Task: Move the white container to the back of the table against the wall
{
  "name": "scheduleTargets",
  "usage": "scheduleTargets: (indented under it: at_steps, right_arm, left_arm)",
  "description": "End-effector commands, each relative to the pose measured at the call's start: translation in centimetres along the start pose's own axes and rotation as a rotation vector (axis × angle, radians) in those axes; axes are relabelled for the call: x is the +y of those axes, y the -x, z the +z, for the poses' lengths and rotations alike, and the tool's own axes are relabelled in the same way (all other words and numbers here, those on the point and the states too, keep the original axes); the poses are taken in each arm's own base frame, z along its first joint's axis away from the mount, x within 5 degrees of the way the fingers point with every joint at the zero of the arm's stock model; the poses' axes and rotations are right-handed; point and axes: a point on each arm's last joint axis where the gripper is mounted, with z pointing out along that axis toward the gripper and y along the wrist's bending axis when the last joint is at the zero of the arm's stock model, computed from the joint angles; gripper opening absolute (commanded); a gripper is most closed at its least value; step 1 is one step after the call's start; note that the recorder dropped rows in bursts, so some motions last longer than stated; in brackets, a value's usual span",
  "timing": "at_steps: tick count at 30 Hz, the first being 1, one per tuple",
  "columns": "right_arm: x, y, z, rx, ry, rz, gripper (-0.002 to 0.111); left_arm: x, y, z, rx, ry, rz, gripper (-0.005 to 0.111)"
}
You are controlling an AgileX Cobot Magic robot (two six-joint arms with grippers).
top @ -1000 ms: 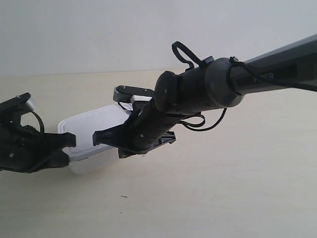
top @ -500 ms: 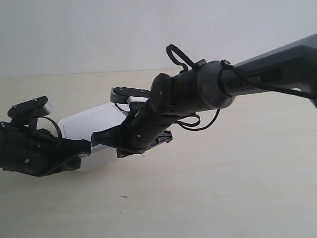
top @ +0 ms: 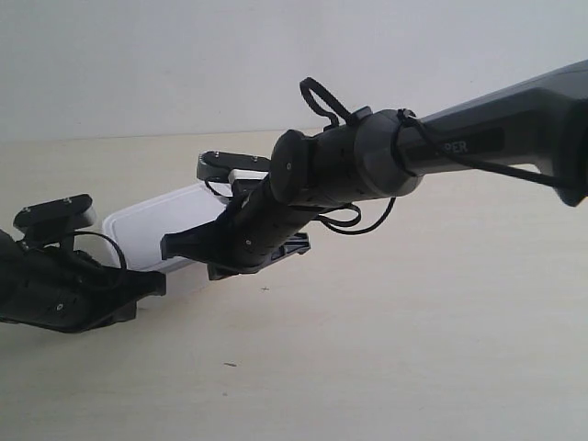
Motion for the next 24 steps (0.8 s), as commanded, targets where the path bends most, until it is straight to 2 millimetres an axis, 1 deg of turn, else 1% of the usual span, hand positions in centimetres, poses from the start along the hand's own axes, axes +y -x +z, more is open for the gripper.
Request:
scheduleTargets:
  at_steps: [1, 5, 11, 14, 16, 18, 19, 20, 21, 24]
  right_arm:
    - [-0.1, 0.8, -0.2, -0.055, -0.002, -0.017, 0.000]
    - [-0.1, 0.9, -0.2, -0.074, -0.004, -0.016, 0.000]
    - [-0.9, 1.4, -0.4, -0.086, -0.011, 0.013, 0.000]
    - [-1.4, 1.6, -0.5, -0.091, -0.016, 0.023, 0.000]
    - [-1.8, 2.1, -0.7, -0.100, -0.019, 0.032, 0.000]
    - [-2.5, 2.5, -0.9, -0.111, -0.025, 0.044, 0.000]
    - [-3.1, 3.0, -1.1, -0.120, -0.030, 0.057, 0.000]
    - [-3.3, 3.1, -1.2, -0.122, -0.032, 0.056, 0.000]
    - [-4.0, 3.5, -1.4, -0.137, -0.041, 0.069, 0.000]
    - [-5.3, 4.0, -1.8, -0.152, -0.060, 0.053, 0.000]
  left_arm:
    - [-0.8, 0.9, -0.1, -0.004, -0.041, -0.001, 0.000]
    - [-1.4, 1.6, -0.2, -0.012, -0.066, 0.003, 0.000]
    - [-1.5, 2.8, -0.2, -0.075, -0.043, 0.003, 0.000]
    - [-1.6, 3.3, 0.4, -0.084, -0.033, 0.019, 0.000]
    - [-1.7, 3.8, 1.1, -0.080, -0.030, 0.033, 0.000]
    - [-1.8, 4.3, 1.7, -0.086, -0.023, 0.048, 0.000]
    - [-1.8, 4.7, 1.8, -0.102, -0.017, 0.051, 0.000]
    - [-1.8, 4.9, 1.8, -0.117, -0.010, 0.054, 0.000]
    - [-1.8, 5.3, 1.7, -0.144, 0.003, 0.065, 0.000]
    - [-2.2, 6.4, 1.8, -0.177, 0.002, 0.088, 0.000]
